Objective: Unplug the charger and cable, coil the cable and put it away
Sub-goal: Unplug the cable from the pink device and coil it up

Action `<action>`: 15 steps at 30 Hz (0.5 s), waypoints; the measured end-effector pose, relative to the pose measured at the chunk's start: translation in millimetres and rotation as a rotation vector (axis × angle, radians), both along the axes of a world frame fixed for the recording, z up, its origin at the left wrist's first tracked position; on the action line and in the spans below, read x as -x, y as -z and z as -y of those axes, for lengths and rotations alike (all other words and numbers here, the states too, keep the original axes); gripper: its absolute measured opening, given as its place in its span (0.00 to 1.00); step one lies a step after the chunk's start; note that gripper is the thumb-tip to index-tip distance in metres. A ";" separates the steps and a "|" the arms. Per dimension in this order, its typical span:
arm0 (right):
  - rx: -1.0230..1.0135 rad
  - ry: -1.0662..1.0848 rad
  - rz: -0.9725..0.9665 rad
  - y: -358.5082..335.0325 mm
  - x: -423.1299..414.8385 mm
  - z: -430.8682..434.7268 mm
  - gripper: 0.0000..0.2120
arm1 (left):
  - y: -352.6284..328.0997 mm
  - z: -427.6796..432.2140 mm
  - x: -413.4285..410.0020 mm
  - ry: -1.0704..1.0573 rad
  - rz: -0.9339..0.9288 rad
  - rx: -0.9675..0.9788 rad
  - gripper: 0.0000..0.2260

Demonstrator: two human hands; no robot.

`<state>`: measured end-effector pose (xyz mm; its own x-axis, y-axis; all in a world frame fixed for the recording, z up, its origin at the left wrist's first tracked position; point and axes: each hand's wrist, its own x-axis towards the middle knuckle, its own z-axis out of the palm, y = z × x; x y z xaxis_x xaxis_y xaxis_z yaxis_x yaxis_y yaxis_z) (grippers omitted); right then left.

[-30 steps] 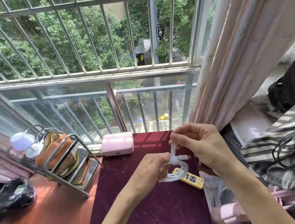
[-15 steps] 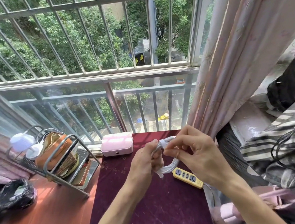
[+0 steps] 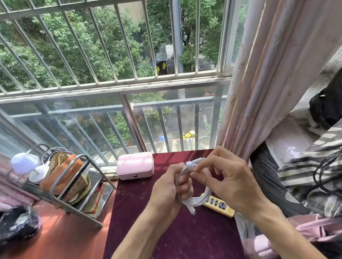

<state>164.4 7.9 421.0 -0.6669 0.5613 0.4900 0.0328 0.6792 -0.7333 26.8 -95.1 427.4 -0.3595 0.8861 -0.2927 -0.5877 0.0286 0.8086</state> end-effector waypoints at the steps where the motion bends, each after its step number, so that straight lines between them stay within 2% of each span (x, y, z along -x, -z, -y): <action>1: -0.006 0.014 0.001 -0.3 0.6 0.0 0.06 | -0.5 1.1 -0.4 0.012 -0.014 0.012 0.17; 5: -0.062 0.066 0.014 0.1 2.1 0.1 0.09 | 0.8 4.9 -0.3 0.052 -0.059 0.043 0.22; 9: -0.274 0.232 0.054 5.9 7.8 6.0 0.09 | 6.2 6.0 -0.1 0.000 -0.082 0.080 0.23; 11: -0.089 0.273 0.040 12.5 9.8 11.5 0.07 | 12.7 9.8 0.3 -0.032 -0.299 0.135 0.20; 13: 0.275 0.264 0.008 20.1 9.5 17.3 0.02 | 21.0 16.4 -1.3 -0.010 -0.698 0.180 0.18; 15: 0.555 0.225 0.003 31.0 7.9 25.5 0.06 | 37.1 21.8 -6.4 0.013 -1.015 0.208 0.15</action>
<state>156.5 -17.6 390.0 -0.5028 0.8605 0.0813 0.1343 0.1707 -0.9761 33.2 -116.9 390.2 -0.5130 0.8584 -0.0047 0.3694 0.2258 0.9014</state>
